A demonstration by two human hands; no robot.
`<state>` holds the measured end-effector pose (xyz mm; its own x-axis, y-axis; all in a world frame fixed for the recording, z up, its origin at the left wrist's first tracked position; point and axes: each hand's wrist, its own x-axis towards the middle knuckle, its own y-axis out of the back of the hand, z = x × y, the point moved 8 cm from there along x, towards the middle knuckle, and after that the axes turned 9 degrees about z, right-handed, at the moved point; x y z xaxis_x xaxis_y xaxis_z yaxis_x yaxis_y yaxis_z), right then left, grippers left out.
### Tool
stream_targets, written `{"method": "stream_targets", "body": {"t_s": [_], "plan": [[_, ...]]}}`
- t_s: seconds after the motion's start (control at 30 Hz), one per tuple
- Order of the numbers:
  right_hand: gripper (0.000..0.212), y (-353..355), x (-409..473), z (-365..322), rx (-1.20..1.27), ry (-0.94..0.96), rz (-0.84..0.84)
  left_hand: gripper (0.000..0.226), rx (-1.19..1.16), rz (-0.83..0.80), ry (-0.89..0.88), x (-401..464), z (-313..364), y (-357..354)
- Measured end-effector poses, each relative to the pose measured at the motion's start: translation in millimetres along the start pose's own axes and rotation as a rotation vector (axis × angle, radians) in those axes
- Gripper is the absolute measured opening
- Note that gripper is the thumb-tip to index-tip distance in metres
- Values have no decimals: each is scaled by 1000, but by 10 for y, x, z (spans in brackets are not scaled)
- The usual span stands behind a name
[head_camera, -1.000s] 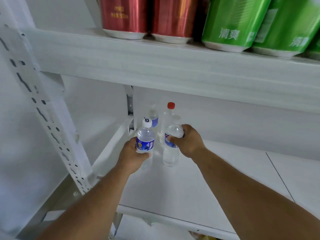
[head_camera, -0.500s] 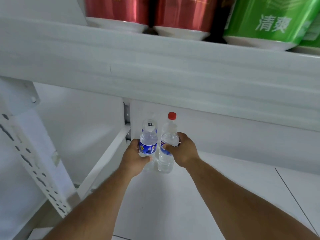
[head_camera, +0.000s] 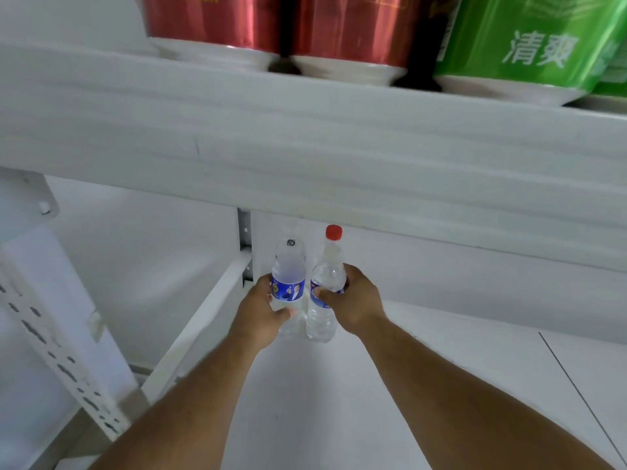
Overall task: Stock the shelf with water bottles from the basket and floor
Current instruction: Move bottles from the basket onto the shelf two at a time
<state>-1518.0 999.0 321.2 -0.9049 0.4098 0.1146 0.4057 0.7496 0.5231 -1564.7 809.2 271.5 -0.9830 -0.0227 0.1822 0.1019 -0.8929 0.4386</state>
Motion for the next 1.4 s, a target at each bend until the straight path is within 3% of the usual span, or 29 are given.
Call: {"method": "stream_targets", "body": {"t_s": [0.1,0.23,0.33,0.47,0.6,0.83,1.27,1.4], "plan": [[34,-13,-44,34,-13,-29,-15,60,28,1,50,-17,-89,16],[41,1,-130,63,-8,-72,-38,85,80,-51,134,-149,-122,50],[44,50,-296,93,-92,-138,-69,81,188,-67,134,-345,-84,131],[77,110,-678,134,-287,-154,-136,81,481,-174,86,-720,25,269],[74,142,-1211,5,-541,-23,-239,78,721,-331,-39,-1091,199,370],[86,108,-2093,-62,-831,116,-348,77,878,-467,-212,-1714,410,635],[77,336,-3185,188,-759,153,-379,77,888,-494,-119,-2927,512,723],[76,453,-3570,577,-776,161,-410,63,920,-531,-112,-3501,438,588]]}}
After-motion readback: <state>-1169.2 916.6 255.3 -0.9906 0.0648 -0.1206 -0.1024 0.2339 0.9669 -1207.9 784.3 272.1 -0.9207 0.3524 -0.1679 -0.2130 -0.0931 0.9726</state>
